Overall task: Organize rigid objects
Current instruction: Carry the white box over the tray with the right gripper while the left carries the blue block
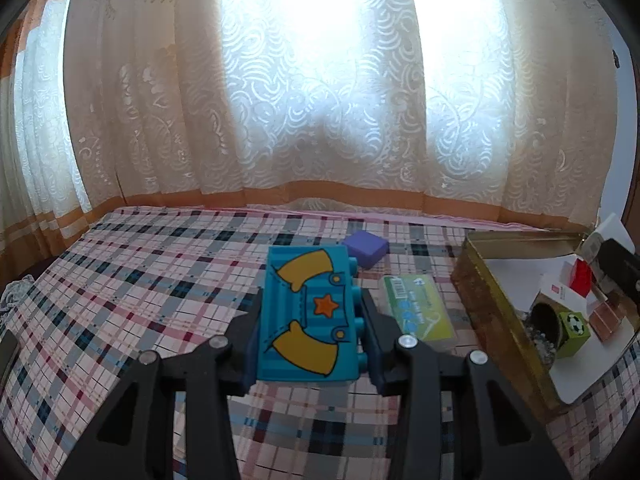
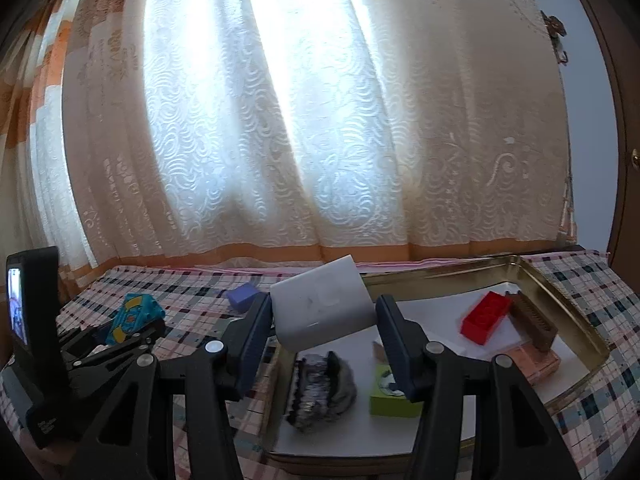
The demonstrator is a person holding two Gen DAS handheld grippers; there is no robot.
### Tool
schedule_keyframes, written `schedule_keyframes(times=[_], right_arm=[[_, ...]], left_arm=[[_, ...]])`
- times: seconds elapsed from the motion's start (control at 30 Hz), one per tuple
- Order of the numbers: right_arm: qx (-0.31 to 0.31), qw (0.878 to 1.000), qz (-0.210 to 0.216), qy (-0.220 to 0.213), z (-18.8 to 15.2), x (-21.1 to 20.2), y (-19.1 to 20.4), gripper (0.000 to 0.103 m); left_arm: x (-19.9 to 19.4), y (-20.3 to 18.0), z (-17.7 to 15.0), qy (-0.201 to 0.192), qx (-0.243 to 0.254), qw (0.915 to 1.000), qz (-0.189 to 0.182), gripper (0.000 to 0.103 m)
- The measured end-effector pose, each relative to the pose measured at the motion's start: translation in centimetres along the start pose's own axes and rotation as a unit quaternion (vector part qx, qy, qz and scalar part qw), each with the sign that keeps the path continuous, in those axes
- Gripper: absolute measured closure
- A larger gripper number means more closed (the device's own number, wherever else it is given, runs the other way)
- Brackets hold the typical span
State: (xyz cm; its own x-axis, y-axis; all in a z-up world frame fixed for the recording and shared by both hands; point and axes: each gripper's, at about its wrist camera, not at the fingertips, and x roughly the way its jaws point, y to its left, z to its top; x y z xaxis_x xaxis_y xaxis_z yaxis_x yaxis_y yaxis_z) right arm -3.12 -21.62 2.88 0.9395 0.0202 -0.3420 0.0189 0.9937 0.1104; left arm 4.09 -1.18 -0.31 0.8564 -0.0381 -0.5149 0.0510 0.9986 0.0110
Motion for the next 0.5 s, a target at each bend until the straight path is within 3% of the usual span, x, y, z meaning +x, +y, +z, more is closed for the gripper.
schedule_keyframes(times=[0.5], right_arm=[[0.026, 0.999, -0.036, -0.011, 0.6, -0.9, -4.8, 0.047]], left_arm=[[-1.7, -3.2, 0.3, -0.017, 0.009, 0.9994, -0.029, 0.062]])
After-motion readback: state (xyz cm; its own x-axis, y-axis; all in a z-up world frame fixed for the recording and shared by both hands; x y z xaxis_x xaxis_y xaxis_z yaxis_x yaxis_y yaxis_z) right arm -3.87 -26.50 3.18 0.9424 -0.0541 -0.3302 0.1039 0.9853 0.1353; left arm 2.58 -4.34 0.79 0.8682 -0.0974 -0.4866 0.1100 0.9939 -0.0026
